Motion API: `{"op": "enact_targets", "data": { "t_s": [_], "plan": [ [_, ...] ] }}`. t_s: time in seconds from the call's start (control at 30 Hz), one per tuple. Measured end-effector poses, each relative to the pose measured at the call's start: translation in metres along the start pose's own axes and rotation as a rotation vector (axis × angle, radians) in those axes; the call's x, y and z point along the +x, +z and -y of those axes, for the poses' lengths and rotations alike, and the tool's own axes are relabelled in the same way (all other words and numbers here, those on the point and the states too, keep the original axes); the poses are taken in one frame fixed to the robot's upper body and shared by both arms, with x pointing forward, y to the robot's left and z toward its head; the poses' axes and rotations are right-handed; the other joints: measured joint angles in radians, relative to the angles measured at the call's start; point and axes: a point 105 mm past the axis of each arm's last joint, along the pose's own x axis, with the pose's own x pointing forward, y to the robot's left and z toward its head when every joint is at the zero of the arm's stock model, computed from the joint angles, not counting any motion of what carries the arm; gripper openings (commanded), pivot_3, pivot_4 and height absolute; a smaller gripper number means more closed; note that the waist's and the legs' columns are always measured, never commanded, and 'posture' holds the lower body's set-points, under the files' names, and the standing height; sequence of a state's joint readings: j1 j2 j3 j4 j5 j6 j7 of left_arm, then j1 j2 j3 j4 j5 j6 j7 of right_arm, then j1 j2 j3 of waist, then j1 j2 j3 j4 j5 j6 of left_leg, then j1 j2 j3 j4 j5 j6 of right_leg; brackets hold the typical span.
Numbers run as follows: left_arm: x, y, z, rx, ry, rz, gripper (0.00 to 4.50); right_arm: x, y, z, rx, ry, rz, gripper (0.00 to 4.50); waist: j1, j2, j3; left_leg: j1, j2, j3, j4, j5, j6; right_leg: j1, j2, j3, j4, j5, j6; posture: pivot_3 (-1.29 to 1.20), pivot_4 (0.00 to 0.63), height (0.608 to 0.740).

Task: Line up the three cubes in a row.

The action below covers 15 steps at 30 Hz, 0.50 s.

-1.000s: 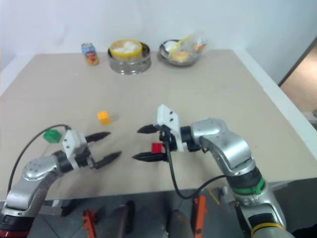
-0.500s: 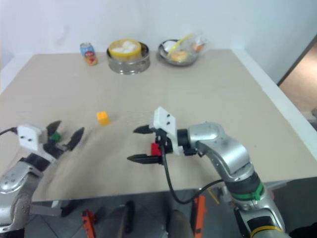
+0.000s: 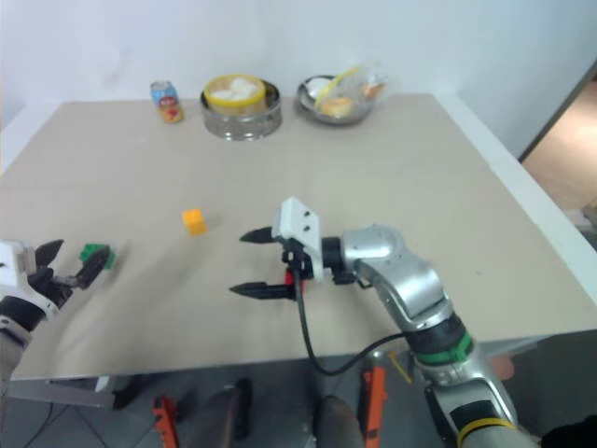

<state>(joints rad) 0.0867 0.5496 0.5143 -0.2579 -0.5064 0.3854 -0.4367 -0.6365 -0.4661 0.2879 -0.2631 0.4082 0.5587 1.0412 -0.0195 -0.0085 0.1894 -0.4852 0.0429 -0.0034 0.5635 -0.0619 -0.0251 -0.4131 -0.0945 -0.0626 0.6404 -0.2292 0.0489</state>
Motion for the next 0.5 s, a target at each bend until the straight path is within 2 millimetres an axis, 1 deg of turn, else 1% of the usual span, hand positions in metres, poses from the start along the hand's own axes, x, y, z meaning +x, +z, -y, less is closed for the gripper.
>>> {"op": "enact_targets", "data": {
  "t_s": [0.17,0.37,0.43,0.5],
  "plan": [
    [0.006,-0.014,-0.006,-0.008,0.014,-0.058,4.50,0.002,-0.004,0.001,-0.020,-0.008,-0.012,4.47,0.001,-0.001,0.000,0.000,0.005,0.002,0.000,-0.004,-0.006,-0.003,0.004,-0.003,0.000,0.003,-0.001,0.00,0.150,0.740],
    [0.015,-0.021,-0.010,-0.014,0.033,-0.083,4.50,-0.004,-0.015,0.002,-0.009,-0.040,-0.050,4.47,0.002,-0.001,0.000,0.000,0.008,0.003,0.000,-0.006,-0.009,-0.005,0.008,-0.003,0.001,0.003,-0.001,0.00,0.150,0.740],
    [0.018,-0.024,-0.012,-0.018,0.042,-0.098,4.50,-0.005,-0.015,0.002,-0.015,-0.045,-0.054,4.47,0.002,-0.001,0.000,0.000,0.009,0.003,0.000,-0.006,-0.009,-0.005,0.008,-0.003,0.001,0.003,-0.001,0.00,0.150,0.740],
    [0.020,-0.029,-0.014,-0.026,0.059,-0.125,3.94,-0.006,-0.015,0.002,-0.020,-0.051,-0.057,4.50,0.002,-0.001,0.000,0.000,0.009,0.003,0.001,-0.006,-0.009,-0.005,0.009,-0.003,0.001,0.004,-0.002,0.00,0.150,0.740]
  ]
}}
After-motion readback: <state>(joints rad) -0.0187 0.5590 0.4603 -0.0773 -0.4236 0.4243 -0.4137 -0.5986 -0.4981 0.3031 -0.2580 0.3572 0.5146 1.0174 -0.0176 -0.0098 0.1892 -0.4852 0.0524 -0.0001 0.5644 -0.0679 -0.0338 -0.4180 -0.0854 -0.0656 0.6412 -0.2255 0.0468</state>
